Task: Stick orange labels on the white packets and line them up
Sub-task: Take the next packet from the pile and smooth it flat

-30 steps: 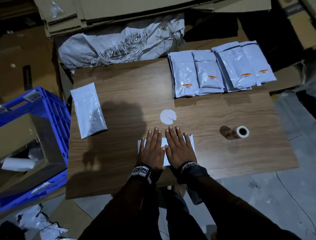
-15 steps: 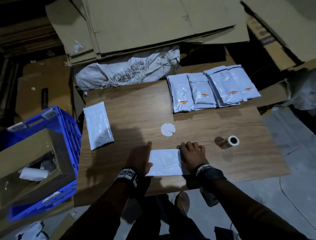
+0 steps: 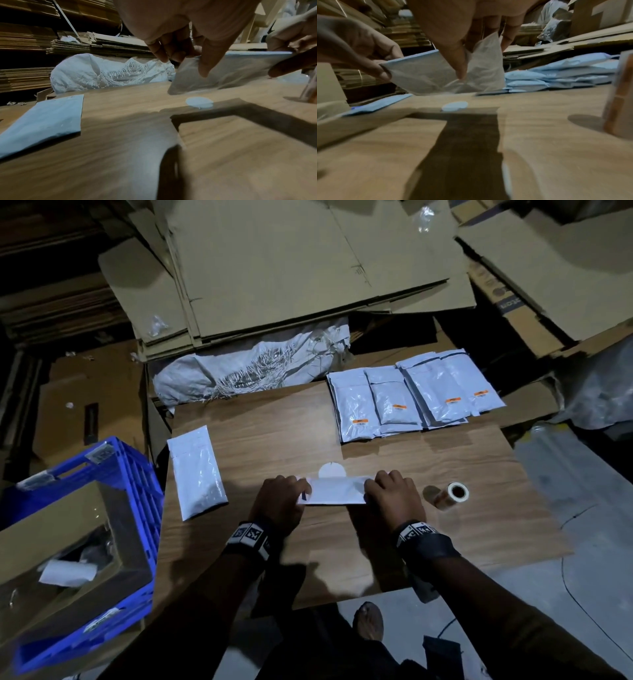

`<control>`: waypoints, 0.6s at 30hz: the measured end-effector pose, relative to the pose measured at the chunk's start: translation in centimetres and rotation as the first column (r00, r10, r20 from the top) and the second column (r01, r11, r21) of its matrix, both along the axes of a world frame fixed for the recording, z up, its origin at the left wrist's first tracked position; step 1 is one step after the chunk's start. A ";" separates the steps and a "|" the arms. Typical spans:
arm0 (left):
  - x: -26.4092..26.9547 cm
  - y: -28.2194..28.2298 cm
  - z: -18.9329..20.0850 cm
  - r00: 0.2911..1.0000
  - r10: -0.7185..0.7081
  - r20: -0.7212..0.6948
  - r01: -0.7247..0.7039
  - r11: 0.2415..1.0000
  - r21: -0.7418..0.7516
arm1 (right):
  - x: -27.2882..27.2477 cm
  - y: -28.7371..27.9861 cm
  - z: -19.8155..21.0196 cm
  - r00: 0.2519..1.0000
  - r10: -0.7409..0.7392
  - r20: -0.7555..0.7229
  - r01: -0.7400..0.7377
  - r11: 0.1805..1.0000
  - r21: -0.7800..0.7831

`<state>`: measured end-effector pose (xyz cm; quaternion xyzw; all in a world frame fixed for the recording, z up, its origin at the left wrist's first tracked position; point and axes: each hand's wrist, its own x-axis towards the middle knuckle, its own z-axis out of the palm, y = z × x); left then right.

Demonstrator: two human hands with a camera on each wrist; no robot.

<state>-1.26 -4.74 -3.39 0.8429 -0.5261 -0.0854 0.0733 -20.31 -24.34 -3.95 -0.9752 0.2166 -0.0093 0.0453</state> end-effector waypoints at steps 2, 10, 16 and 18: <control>-0.7 0.7 -1.2 0.999 -0.013 -0.044 0.015 0.998 0.059 | -0.5 0.5 -1.6 0.994 0.033 -0.100 -0.030 0.999 0.033; -3.3 4.3 -5.6 0.966 -0.012 -0.260 0.029 0.998 0.062 | -3.6 3.0 -4.2 0.974 0.092 -0.207 -0.078 0.994 0.074; -4.0 0.3 -6.4 0.995 0.013 -0.103 -0.033 0.980 -0.198 | -0.1 2.1 -6.3 0.992 0.085 0.094 -0.100 0.980 0.172; -4.4 -1.4 -7.0 0.998 0.044 -0.050 -0.049 0.992 -0.120 | 1.4 3.0 -7.3 0.995 0.068 0.069 -0.082 0.970 0.230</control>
